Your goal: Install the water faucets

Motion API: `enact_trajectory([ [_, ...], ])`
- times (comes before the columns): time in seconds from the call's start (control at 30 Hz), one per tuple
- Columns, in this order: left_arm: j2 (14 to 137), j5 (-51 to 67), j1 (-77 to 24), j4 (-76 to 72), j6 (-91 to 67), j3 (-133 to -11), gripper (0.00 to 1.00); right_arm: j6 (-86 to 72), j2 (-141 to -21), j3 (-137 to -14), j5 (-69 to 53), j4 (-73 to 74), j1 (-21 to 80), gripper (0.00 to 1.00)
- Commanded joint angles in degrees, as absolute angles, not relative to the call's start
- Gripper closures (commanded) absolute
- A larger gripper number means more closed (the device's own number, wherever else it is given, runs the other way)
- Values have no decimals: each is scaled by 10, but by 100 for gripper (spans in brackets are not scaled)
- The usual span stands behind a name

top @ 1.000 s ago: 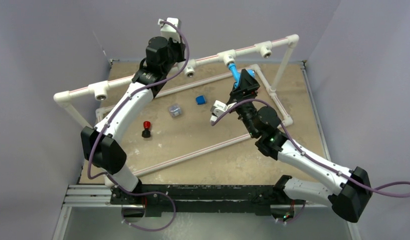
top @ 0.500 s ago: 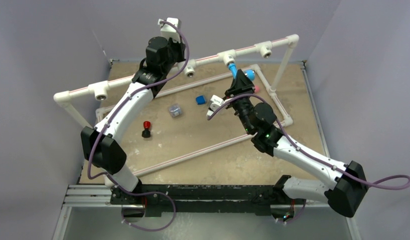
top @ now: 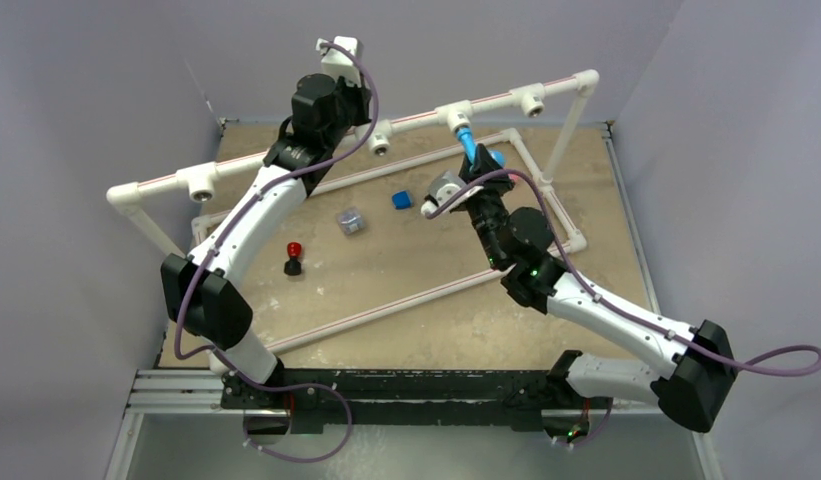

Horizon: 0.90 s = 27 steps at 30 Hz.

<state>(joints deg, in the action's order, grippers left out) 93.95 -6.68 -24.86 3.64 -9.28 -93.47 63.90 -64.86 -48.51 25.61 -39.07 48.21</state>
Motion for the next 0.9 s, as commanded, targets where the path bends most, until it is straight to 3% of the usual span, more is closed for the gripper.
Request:
enact_trajectory([
  [0.0,956,-62,-251,102,-87,-911,100,383,-664,-520,260,-357,511,100],
  [0.4,950,-59,-250,101,-87,-905,100,-206,-670,-531,219,-391,511,100],
  [0.63,950,-54,-250,101,-88,-905,100,-512,-636,-485,265,-455,510,100],
  [0.87,947,-51,-251,101,-89,-902,100,-809,-616,-462,307,-423,501,100],
])
